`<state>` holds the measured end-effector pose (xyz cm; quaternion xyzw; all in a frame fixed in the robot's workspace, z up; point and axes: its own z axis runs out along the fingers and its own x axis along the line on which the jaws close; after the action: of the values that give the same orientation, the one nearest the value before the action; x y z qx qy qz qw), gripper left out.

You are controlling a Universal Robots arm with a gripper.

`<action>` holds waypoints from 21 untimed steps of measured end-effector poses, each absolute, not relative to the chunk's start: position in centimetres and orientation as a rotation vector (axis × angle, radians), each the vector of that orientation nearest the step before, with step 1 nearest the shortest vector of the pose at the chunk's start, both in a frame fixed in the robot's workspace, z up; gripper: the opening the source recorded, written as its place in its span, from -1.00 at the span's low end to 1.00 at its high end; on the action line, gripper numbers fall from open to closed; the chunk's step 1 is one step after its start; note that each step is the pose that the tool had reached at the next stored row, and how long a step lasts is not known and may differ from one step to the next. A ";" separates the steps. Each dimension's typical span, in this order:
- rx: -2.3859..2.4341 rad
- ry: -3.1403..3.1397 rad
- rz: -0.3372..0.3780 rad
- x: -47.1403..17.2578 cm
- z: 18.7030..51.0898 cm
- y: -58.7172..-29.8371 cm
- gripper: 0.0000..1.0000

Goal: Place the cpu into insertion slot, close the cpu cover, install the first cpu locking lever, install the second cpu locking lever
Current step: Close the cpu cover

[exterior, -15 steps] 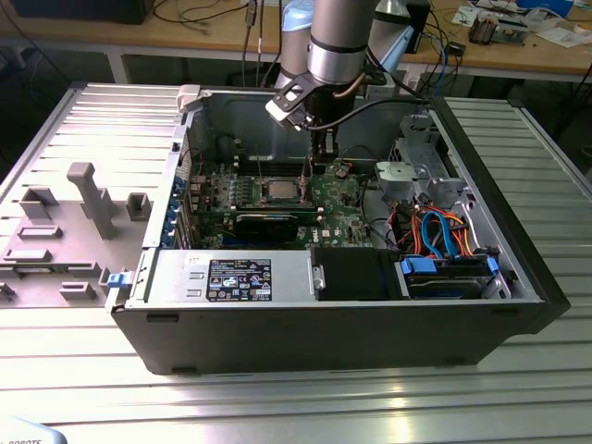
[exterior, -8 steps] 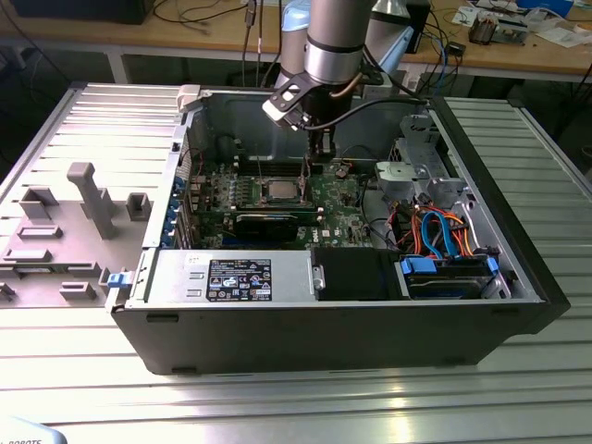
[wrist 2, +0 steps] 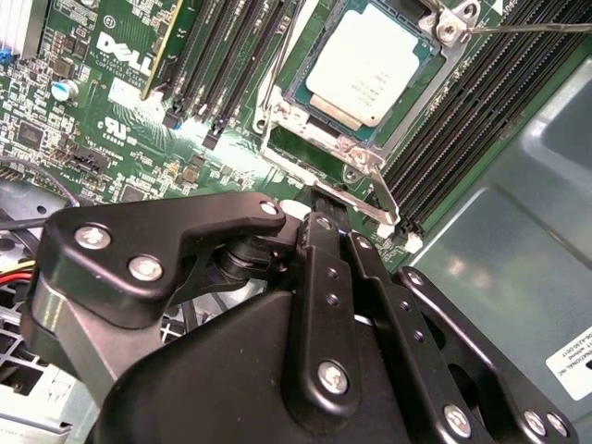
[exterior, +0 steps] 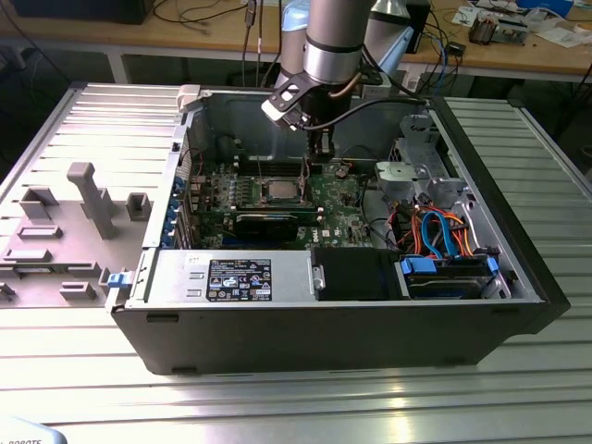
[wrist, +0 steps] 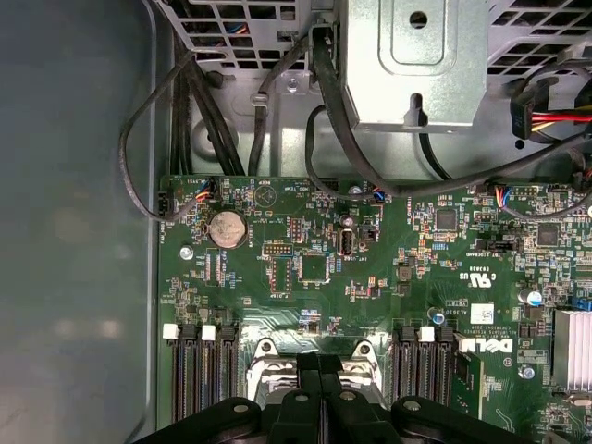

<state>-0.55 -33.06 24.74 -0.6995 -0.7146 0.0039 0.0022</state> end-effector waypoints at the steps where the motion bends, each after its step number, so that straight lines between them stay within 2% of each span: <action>1: -2.195 -2.242 0.012 -0.6 24.7 -33.1 -0.79; 21: -2.194 -2.242 0.012 -2.1 24.4 -33.1 -0.79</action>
<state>-2.06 -33.06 24.37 -0.6995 -0.7146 0.0040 0.0022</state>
